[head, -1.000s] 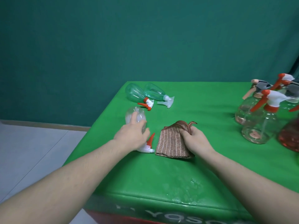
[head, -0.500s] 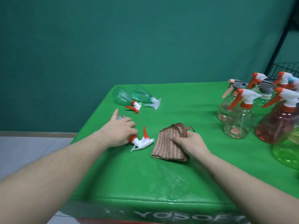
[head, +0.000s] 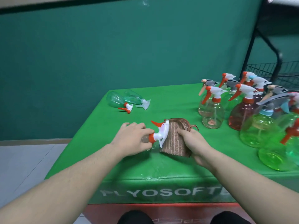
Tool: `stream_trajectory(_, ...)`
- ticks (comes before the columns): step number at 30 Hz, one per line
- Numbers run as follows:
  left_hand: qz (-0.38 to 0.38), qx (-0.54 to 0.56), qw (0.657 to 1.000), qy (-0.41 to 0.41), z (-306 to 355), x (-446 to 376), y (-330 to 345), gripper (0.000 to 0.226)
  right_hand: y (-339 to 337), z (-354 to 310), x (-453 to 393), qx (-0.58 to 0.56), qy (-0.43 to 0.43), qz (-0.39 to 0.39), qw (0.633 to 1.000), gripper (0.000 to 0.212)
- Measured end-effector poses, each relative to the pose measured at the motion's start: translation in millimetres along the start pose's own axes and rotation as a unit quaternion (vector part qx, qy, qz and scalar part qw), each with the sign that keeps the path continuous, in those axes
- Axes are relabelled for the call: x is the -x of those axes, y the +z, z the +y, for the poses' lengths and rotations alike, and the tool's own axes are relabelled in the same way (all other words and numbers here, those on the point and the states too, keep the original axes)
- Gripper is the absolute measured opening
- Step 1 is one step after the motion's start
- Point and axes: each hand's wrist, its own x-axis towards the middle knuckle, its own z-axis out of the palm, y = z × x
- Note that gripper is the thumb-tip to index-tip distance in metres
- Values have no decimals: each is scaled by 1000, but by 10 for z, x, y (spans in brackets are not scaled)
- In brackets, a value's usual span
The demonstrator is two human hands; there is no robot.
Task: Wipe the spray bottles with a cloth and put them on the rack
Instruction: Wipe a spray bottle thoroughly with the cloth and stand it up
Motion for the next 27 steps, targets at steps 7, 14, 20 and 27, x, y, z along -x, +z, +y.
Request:
stream_trajectory(7, 18, 50, 999, 10, 672, 127, 29, 53, -173, -27, 336, -108, 3, 8, 994, 29)
stream_trajectory(14, 29, 128, 990, -52, 782, 122, 111, 54, -377, -13, 438, -58, -35, 21, 997, 24)
stream_trajectory(20, -33, 94, 995, 15, 647, 126, 164, 83, -365, 45, 382, -133, 0, 39, 990, 21)
stream_trajectory(27, -18, 117, 993, 25, 536, 82, 208, 86, -114, 101, 188, -253, 36, -17, 967, 52)
